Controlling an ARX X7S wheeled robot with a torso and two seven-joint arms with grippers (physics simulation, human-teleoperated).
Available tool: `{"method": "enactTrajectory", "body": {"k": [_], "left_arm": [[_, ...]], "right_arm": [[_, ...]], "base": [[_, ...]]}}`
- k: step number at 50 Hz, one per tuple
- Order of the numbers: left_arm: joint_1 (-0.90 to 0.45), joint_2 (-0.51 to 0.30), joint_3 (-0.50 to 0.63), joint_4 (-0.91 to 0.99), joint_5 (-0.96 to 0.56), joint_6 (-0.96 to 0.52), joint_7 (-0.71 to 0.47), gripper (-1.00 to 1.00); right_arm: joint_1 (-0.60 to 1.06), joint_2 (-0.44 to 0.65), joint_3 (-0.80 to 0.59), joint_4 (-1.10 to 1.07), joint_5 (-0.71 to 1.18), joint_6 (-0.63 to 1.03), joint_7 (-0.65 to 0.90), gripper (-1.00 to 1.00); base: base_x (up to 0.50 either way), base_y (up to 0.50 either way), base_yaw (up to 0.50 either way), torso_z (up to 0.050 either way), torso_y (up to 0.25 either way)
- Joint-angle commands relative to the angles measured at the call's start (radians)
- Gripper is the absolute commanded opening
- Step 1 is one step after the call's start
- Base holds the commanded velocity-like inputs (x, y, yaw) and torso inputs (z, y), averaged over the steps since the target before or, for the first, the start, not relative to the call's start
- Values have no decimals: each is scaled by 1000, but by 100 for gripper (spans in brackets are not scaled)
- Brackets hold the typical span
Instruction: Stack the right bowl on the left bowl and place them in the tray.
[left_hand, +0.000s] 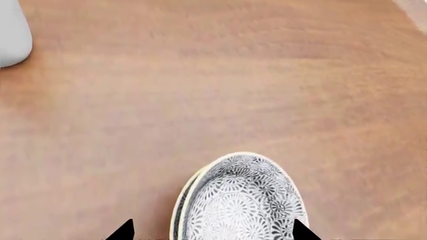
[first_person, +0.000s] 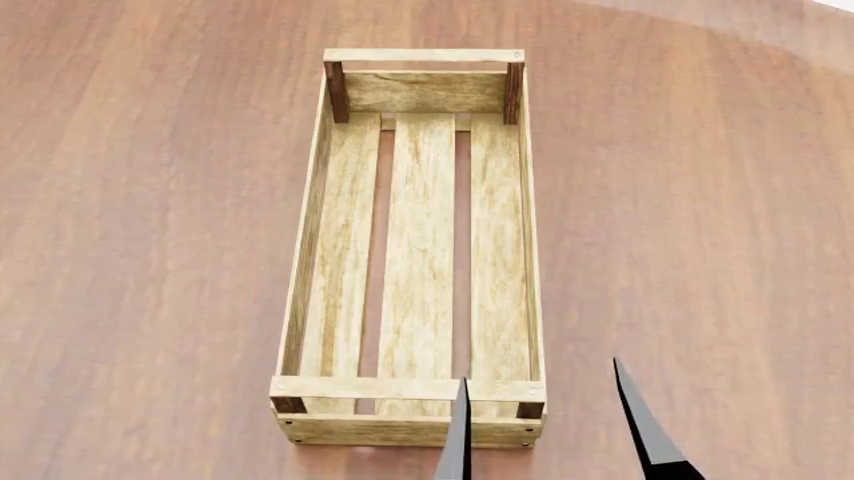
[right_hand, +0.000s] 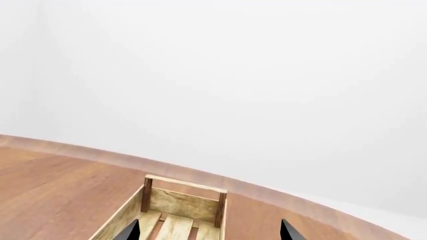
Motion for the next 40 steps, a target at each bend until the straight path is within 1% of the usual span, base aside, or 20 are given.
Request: {"method": "enactTrajectory", "body": {"k": [1,40], "left_arm": [[-6,24,-24,-32,21,21,30,100],[10,2,38,-88,109,44,46,100]], "right_arm": [[-2,-16,20,-6,-19,0,-19,100],[3,-11,8,6,-19,-3,-17,100]], "base": [[0,0,0,0,0],[0,0,0,0,0]]}}
